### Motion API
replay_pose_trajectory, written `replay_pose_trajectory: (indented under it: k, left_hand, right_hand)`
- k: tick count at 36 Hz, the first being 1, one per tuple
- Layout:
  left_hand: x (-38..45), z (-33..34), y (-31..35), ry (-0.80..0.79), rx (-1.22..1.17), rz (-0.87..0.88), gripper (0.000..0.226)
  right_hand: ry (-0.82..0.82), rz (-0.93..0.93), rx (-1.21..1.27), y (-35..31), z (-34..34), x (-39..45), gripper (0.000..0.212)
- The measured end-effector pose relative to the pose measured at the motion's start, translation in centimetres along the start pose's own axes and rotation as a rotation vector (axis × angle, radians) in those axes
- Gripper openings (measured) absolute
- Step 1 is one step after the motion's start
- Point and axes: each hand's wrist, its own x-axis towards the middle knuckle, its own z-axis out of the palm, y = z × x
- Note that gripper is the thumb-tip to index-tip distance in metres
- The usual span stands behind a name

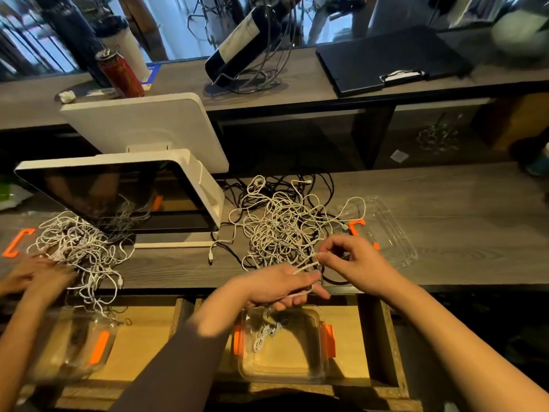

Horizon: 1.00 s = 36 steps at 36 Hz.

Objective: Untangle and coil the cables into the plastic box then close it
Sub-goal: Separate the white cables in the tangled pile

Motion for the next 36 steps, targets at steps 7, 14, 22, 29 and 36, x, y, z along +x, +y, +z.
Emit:
replay_pose_trajectory:
  k: [7,14,22,29,36]
  left_hand:
    - [0.2,-0.3,-0.2,0.06,-0.157,0.075,0.046]
    - [0.6,-0.4,-0.4,0.419,-0.085,0.097,0.029]
    - [1.6,0.7,-0.7,0.823,0.01,0.225,0.031]
    - [1.1,0.9,-0.2,0.837,-0.375,0.373,0.031]
    - [0.7,0.8,0.8,0.735,-0.79,0.495,0.042]
  right_hand:
    - [0.006,0.057,-0.083,1.5,0.4,0.4,0.027]
    - [0.023,0.091,-0.021,2.5,1.2,-0.1,0.04]
    - [0.024,0.097,-0.066,2.0,2.9,0.1,0.032]
    - [0.079,0.035,-0.162,2.0,4.5,-0.3,0.024]
    - [0.08,0.086,0.019,1.2,5.8,-0.8,0.012]
